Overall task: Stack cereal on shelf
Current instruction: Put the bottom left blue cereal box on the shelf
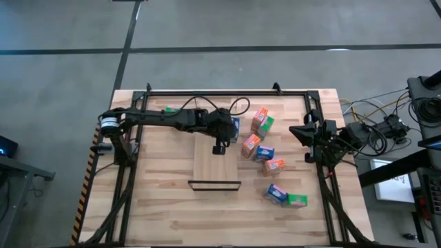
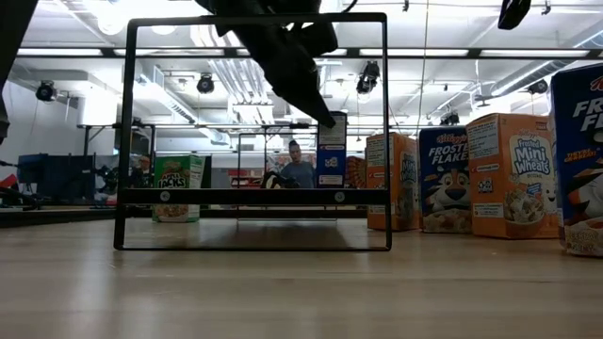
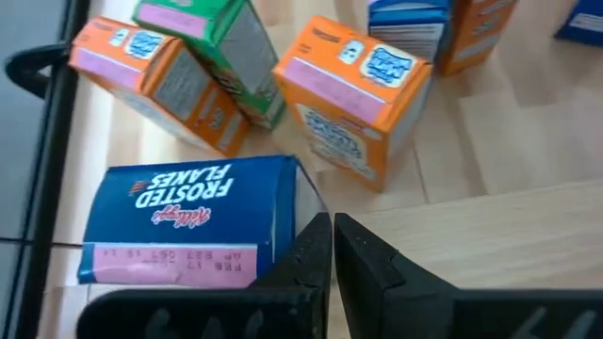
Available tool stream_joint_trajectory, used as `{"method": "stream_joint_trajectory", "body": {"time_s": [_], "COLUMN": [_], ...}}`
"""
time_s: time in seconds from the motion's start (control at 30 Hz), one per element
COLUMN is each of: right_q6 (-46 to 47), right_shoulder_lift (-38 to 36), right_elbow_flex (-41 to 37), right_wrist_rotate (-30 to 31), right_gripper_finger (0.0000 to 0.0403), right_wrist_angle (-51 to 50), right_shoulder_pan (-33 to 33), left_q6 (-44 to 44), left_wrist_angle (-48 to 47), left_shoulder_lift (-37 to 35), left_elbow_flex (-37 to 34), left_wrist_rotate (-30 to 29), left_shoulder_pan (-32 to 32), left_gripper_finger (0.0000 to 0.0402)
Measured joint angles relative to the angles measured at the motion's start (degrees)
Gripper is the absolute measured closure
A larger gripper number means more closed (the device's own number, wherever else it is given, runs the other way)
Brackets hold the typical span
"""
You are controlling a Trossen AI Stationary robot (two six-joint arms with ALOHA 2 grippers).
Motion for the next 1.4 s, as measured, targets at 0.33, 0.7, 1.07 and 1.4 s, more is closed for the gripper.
{"method": "stream_joint_trajectory", "body": {"time_s": [0.33,0.7,1.07,1.4], "right_q6": [0.0,3.1,11.5,21.2], "right_shoulder_lift": [0.0,0.0,2.0,9.0], "right_elbow_flex": [0.0,0.0,0.0,0.0], "right_wrist_rotate": [0.0,2.1,7.5,1.4], "right_gripper_finger": [0.0390,0.0390,0.0390,0.0390], "right_wrist_angle": [0.0,-0.5,-4.3,-6.8], "right_shoulder_pan": [0.0,0.0,-3.2,-12.4], "left_q6": [-0.6,-0.9,-0.7,-2.1], "left_wrist_angle": [0.8,-3.8,-4.2,10.4], "left_shoulder_lift": [0.0,-3.9,-12.8,-27.6], "left_elbow_flex": [0.0,0.0,-2.6,-19.6], "left_wrist_rotate": [-4.4,-2.0,-1.9,-2.1], "left_shoulder_pan": [0.1,-0.6,-2.4,-3.0], "left_gripper_finger": [0.0401,0.0401,0.0401,0.0401]}}
